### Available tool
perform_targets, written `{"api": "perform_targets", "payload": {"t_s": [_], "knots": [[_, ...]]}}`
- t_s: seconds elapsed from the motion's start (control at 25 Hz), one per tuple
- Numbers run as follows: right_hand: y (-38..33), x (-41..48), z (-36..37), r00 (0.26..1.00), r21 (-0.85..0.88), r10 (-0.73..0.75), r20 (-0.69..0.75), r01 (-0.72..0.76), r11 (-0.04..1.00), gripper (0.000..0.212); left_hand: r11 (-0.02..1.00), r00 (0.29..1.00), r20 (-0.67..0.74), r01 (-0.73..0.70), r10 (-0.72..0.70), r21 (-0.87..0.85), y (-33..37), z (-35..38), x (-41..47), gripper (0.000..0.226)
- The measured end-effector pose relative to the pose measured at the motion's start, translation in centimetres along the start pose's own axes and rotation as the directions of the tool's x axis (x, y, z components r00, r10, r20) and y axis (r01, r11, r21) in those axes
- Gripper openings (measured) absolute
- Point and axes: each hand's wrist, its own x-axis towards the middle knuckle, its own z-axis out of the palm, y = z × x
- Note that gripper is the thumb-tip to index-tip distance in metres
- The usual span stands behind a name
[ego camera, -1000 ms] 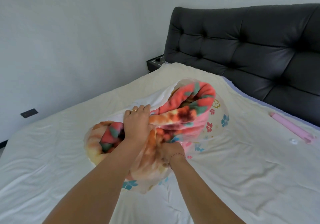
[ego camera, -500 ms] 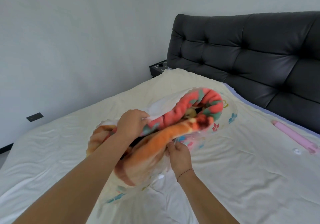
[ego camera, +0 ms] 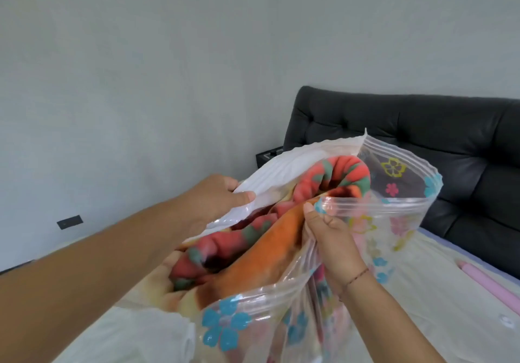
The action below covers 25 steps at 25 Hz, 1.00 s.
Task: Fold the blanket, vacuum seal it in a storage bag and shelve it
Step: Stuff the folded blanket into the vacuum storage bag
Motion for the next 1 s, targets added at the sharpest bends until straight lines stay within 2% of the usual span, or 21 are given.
{"api": "perform_targets", "payload": {"t_s": [0.12,0.28,0.36,0.48,0.56,0.64,0.76,0.84,0.92,1.0], "knots": [[-4.1,-1.3,0.5,0.997,-0.013,-0.067,0.038,0.068,0.998,0.048,0.999,0.999,0.029,0.021,-0.019,-0.040,2.5,-2.8,-0.8,0.016],[-8.5,-1.9,2.5,0.975,0.033,-0.219,0.048,0.218,0.975,0.052,0.987,0.991,-0.103,-0.101,0.088,-0.126,6.0,-6.6,-0.7,0.027],[-8.3,-1.5,4.1,0.978,0.018,-0.208,0.031,0.207,0.978,0.050,0.986,0.985,-0.109,-0.141,0.131,-0.089,7.1,-6.6,-1.2,0.032],[-4.2,-1.4,5.5,0.998,-0.056,-0.054,-0.026,0.053,0.997,0.038,0.989,0.988,0.050,-0.143,0.145,-0.046,6.5,-3.5,-2.3,0.027],[-1.1,-1.7,5.1,0.994,-0.073,0.006,-0.113,-0.015,0.997,0.036,0.996,0.989,0.132,-0.060,0.068,-0.063,4.7,-1.0,-2.6,0.023],[0.0,-2.5,4.5,0.990,-0.013,0.008,-0.143,-0.010,1.000,0.033,0.987,0.973,0.228,0.067,-0.032,-0.148,3.1,1.1,-2.4,0.030],[-0.4,-3.9,4.4,0.999,0.011,-0.040,-0.015,0.041,0.999,0.030,0.978,0.954,0.292,0.123,-0.071,-0.165,2.8,2.4,-1.7,0.040],[-0.5,-5.0,4.9,0.992,-0.097,-0.059,0.111,0.070,0.993,0.028,0.983,0.949,0.296,0.147,-0.109,-0.110,3.5,2.4,-1.8,0.058],[0.1,-6.0,5.5,0.978,-0.210,-0.073,0.194,0.114,0.971,0.027,0.983,0.932,0.312,0.181,-0.182,0.033,3.9,2.4,-2.4,0.081],[1.1,-6.9,6.1,0.960,-0.283,-0.109,0.260,0.184,0.941,0.026,0.973,0.958,0.246,0.096,-0.148,0.211,3.7,2.8,-2.4,0.066]]}}
